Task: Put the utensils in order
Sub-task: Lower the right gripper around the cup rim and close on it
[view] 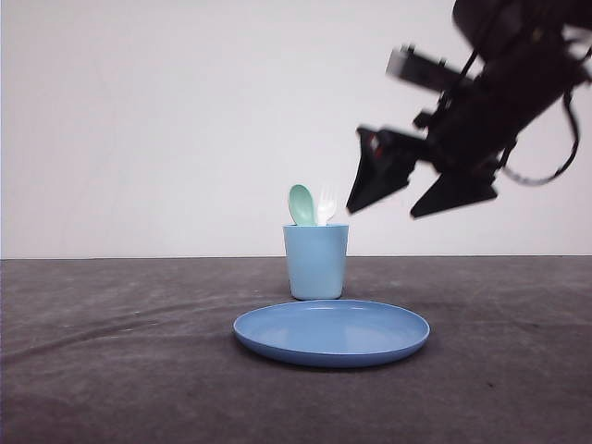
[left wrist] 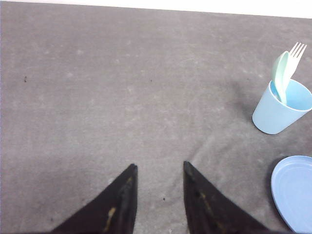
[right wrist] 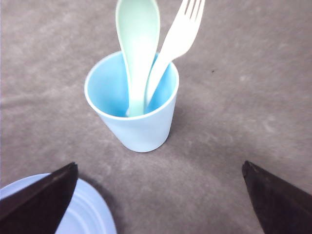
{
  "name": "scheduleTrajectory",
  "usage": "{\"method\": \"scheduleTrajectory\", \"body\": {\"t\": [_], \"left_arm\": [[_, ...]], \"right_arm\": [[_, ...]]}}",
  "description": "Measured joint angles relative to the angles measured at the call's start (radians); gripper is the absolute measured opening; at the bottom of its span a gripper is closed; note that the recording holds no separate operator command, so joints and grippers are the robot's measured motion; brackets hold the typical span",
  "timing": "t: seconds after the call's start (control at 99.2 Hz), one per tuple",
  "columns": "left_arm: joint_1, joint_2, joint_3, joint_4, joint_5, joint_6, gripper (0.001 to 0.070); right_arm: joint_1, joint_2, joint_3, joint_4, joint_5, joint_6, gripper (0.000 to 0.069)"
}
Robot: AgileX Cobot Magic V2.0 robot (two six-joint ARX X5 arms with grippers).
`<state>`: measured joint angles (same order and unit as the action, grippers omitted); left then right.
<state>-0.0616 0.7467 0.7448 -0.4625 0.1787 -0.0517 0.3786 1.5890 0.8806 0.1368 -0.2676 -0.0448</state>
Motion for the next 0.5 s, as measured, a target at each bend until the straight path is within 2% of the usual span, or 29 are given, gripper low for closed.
{"method": "scheduleTrajectory", "body": {"t": [0.383, 0.504], "left_arm": [[0.000, 0.000, 0.000, 0.000, 0.000, -0.005, 0.0159], [0.000, 0.000, 0.000, 0.000, 0.000, -0.012, 0.0159]], "right_arm": [[0.066, 0.177, 0.000, 0.257, -0.008, 0.000, 0.0682], [0.086, 0.226, 0.036, 0.264, 0.029, 0.002, 0.0682]]}}
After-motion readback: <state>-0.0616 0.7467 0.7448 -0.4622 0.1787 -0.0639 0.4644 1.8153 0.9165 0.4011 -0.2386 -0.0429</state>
